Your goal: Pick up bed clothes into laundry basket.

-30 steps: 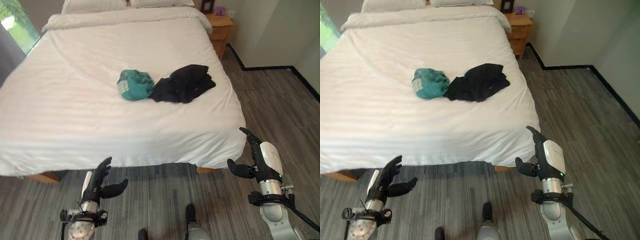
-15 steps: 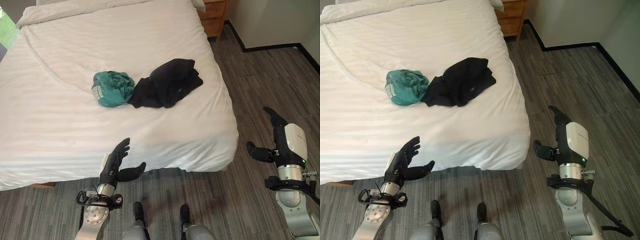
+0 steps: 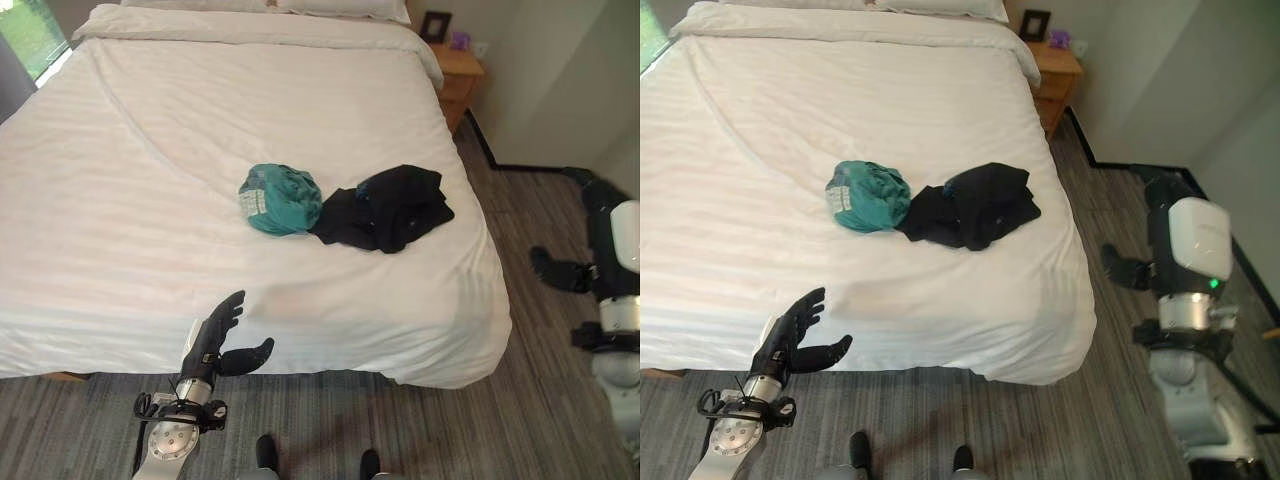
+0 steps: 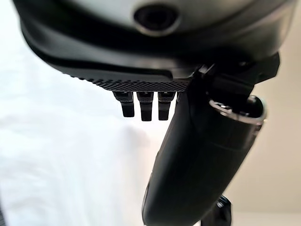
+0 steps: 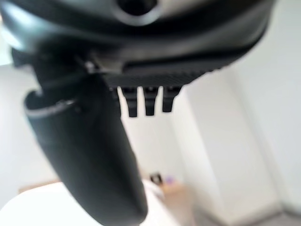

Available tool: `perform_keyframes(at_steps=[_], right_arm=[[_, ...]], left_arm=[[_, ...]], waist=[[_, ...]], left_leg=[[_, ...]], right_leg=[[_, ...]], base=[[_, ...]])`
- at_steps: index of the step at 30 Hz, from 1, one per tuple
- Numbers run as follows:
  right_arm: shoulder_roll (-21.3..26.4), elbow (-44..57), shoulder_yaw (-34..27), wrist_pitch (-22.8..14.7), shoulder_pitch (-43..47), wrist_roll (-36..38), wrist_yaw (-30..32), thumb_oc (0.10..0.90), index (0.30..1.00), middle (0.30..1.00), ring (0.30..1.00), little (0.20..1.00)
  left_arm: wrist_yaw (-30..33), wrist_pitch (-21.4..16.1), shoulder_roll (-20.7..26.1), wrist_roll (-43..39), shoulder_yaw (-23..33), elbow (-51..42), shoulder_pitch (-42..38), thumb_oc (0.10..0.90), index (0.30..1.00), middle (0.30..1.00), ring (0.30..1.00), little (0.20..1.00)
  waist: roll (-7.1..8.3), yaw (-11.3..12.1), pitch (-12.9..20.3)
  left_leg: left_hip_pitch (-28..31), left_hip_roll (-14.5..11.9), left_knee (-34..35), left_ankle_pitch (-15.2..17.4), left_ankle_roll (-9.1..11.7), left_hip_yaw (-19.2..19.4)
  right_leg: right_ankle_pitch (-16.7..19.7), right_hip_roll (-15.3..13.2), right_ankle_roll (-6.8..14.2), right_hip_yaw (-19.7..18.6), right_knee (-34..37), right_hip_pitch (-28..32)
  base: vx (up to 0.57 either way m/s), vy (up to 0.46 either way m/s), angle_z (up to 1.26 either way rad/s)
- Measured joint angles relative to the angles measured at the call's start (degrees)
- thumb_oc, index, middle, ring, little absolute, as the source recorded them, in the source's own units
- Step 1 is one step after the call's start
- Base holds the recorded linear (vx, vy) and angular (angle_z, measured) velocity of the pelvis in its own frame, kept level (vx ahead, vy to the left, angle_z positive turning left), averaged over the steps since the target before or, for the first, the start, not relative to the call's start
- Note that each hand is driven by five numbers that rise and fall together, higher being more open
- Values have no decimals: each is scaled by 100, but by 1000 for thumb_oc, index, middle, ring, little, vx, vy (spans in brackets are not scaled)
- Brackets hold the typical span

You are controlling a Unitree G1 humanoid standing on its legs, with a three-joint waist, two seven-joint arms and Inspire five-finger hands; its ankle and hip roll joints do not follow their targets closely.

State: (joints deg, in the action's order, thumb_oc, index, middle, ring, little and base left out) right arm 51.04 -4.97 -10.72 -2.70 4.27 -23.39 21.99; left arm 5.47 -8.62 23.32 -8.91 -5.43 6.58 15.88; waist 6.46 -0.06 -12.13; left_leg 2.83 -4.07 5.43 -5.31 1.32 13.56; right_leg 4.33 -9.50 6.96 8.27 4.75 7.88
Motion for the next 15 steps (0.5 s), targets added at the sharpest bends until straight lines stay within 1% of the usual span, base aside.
perform_keyframes(at_steps=[1, 3, 4, 5, 6, 7, 8, 10, 11, 12, 13, 15], right_arm=[[195, -245, 128, 37, 204, 48, 10, 800, 900, 900, 900, 900], [369, -571, 401, 59, 546, 234, 51, 800, 900, 900, 900, 900], [486, -635, 477, 76, 549, 362, 41, 800, 900, 900, 900, 900], [493, -646, 506, 60, 545, 433, 24, 800, 900, 900, 900, 900], [566, -715, 630, 38, 581, 552, 15, 800, 900, 900, 900, 900], [621, -728, 685, 33, 589, 593, -31, 800, 900, 900, 900, 900], [702, -868, 879, 35, 694, 672, -93, 800, 900, 900, 900, 900], [860, -1126, 1141, 69, 823, 850, -309, 800, 900, 900, 900, 900], [934, -1214, 1263, 70, 904, 903, -337, 800, 900, 900, 900, 900], [1045, -1324, 1405, 64, 1018, 945, -429, 800, 900, 900, 900, 900], [1203, -1407, 1559, 51, 1107, 1015, -473, 800, 900, 900, 900, 900], [1335, -1552, 1718, 57, 1292, 1146, -569, 800, 900, 900, 900, 900]], left_arm=[[-19, 38, 56, -2, -39, 216, 13, 800, 900, 900, 900, 900], [-20, 35, 110, -16, 0, 361, 192, 800, 900, 900, 900, 900], [-31, 44, 136, -25, 2, 439, 263, 800, 900, 900, 900, 900], [-43, 48, 198, -25, 12, 447, 355, 800, 900, 900, 900, 900], [-90, 47, 237, -24, 72, 504, 388, 800, 900, 900, 900, 900], [-98, 66, 262, -25, 97, 507, 387, 800, 900, 900, 900, 900], [-113, 67, 324, -23, 124, 567, 356, 800, 900, 900, 900, 900], [-89, 73, 265, -20, 135, 644, 283, 800, 900, 900, 900, 900], [-88, 73, 227, -17, 142, 657, 275, 800, 900, 900, 900, 900], [-83, 68, 155, -4, 171, 666, 331, 800, 900, 900, 900, 900], [-82, 65, 70, -4, 215, 688, 348, 800, 900, 900, 900, 900], [-88, 67, 33, -7, 230, 714, 374, 800, 900, 900, 900, 900]], waist=[[11, 79, 18], [54, 98, 47], [63, 92, 65], [114, 88, 104], [135, 102, 126], [142, 103, 128], [108, 178, 104], [-54, 235, 73], [-97, 223, 58], [-145, 256, 50], [-170, 250, 48], [-205, 218, 48]], left_leg=[[-20, -14, -2, -1, -10, 7], [-118, -17, 1, -9, -27, -19], [-200, -7, -4, -67, -115, -85], [-296, 25, -3, -95, -133, -99], [-389, 40, -2, -101, -116, -166], [-440, 52, -2, -162, -126, -175], [-492, 27, 0, -238, -55, -223], [-542, -53, 2, -319, 14, -323], [-550, -73, 1, -336, 31, -324], [-608, -89, 2, -328, 49, -354], [-692, -108, 3, -350, 80, -384], [-860, -190, 2, -385, 135, -448]], right_leg=[[-6, -1, 19, -26, -121, -100], [-39, -13, 66, -83, -347, -325], [-42, -31, 178, -74, -277, -396], [82, -72, 238, -79, -38, -356], [71, -77, 294, -75, 117, -383], [95, -87, 256, -66, 113, -389], [52, -59, 277, -65, 103, -398], [47, 25, 270, -18, 71, -391], [47, 45, 269, 16, 69, -399], [2, 66, 200, 97, 85, -428], [-31, 85, 145, 116, 108, -492], [-12, 170, 100, 230, 109, -619]], base=[[85, 74, -11], [73, 25, -2], [119, -30, 15], [125, -84, 19], [144, -103, 16], [92, -104, 17], [89, -92, 18], [75, -115, 19], [62, -116, 14], [75, -121, 9], [51, -88, 14], [21, -78, 18]])
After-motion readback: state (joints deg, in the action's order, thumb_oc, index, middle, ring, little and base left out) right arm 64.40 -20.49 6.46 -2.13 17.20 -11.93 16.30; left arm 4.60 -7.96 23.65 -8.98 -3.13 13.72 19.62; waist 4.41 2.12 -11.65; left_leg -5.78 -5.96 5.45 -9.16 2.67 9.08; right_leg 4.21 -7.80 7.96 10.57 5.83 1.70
